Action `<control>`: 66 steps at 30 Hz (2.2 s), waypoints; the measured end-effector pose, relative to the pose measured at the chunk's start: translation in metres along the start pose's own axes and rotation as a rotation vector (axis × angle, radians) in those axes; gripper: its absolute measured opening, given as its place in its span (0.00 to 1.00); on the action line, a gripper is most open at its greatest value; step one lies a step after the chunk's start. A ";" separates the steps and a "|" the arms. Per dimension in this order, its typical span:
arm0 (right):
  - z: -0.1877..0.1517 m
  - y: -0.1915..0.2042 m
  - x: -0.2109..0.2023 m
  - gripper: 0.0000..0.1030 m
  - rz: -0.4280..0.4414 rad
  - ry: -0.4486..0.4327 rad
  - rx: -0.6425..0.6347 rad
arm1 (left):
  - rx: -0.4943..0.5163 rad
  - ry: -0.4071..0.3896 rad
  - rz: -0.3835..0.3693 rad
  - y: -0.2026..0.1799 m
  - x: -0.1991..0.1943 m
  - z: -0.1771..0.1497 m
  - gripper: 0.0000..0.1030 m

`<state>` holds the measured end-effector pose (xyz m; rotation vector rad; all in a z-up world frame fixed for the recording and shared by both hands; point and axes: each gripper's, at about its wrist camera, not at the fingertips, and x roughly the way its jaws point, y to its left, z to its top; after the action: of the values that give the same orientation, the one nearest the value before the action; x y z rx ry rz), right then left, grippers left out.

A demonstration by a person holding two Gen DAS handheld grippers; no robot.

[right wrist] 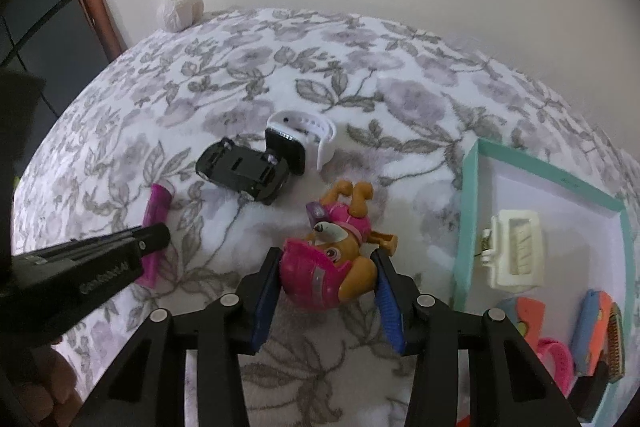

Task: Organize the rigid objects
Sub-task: 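Carry the pink tube and dog figure over the tray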

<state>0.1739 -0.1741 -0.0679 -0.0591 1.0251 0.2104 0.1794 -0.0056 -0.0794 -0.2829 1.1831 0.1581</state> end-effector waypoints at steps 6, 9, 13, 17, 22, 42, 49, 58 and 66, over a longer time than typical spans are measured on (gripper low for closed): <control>0.005 -0.012 -0.013 0.45 0.024 -0.006 0.035 | 0.006 -0.061 -0.028 -0.004 -0.022 0.002 0.11; 0.007 -0.019 -0.021 0.45 0.041 -0.015 0.053 | 0.023 -0.098 -0.048 -0.011 -0.036 0.002 0.11; 0.010 -0.030 -0.034 0.45 0.056 -0.033 0.082 | 0.066 -0.144 -0.079 -0.027 -0.053 0.000 0.11; 0.012 -0.043 -0.046 0.45 0.059 -0.049 0.109 | 0.106 -0.168 -0.112 -0.042 -0.064 -0.002 0.11; 0.015 -0.067 -0.064 0.45 0.046 -0.087 0.161 | 0.192 -0.189 -0.157 -0.070 -0.075 -0.011 0.11; -0.031 -0.201 -0.086 0.45 -0.086 -0.090 0.474 | 0.443 -0.162 -0.245 -0.175 -0.071 -0.054 0.11; -0.041 -0.221 -0.092 0.45 -0.101 -0.102 0.496 | 0.497 -0.111 -0.247 -0.199 -0.053 -0.066 0.11; -0.041 -0.221 -0.091 0.45 -0.098 -0.101 0.475 | 0.526 -0.071 -0.202 -0.208 -0.031 -0.074 0.12; -0.038 -0.213 -0.084 0.46 -0.104 -0.076 0.437 | 0.527 -0.080 -0.215 -0.203 -0.032 -0.074 0.23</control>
<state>0.1426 -0.4003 -0.0265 0.2897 0.9704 -0.1082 0.1567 -0.2205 -0.0478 0.0613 1.0654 -0.3260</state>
